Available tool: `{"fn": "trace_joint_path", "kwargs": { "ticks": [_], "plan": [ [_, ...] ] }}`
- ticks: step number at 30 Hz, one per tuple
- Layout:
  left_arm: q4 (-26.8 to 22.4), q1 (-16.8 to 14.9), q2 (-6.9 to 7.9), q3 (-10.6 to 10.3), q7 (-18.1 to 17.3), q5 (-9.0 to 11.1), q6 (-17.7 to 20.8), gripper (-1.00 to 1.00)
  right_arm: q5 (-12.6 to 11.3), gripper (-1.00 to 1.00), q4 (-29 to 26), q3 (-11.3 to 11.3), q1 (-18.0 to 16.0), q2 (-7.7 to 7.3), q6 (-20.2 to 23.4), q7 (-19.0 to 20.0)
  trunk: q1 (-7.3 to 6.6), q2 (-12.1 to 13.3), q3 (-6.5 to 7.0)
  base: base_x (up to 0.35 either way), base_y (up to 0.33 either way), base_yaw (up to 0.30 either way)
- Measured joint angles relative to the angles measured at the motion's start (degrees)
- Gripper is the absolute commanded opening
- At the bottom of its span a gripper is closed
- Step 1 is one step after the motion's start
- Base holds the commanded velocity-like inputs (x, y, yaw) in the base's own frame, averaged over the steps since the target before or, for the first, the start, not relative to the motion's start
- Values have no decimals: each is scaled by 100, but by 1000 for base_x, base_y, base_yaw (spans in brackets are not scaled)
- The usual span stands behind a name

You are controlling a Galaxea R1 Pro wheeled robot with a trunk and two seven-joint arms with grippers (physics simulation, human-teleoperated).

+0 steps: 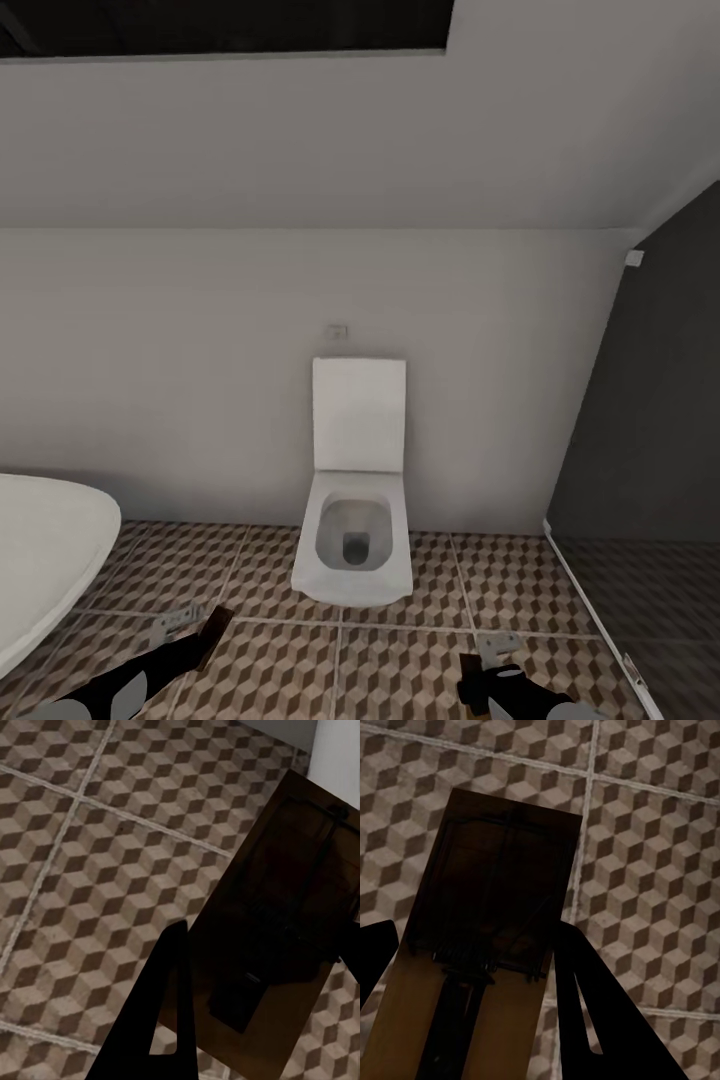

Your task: Take the four mousetraps from the cabinet in the bathroom and place them on the bathroom floor. Make sure all four end up on the same floor surface, and ensure that at least two of them are either under or directly next to the same bathroom sink.

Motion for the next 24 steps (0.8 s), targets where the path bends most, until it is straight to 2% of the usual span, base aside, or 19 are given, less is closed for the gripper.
{"fn": "trace_joint_path", "kwargs": {
  "ticks": [24],
  "plan": [
    [12, -1, 2, 9, 9, 36, 3, -100, 0, -100, 0, -2, 0, -9, -77, -2, 527, -963, -431, 0, 0, 0]
  ]
}}
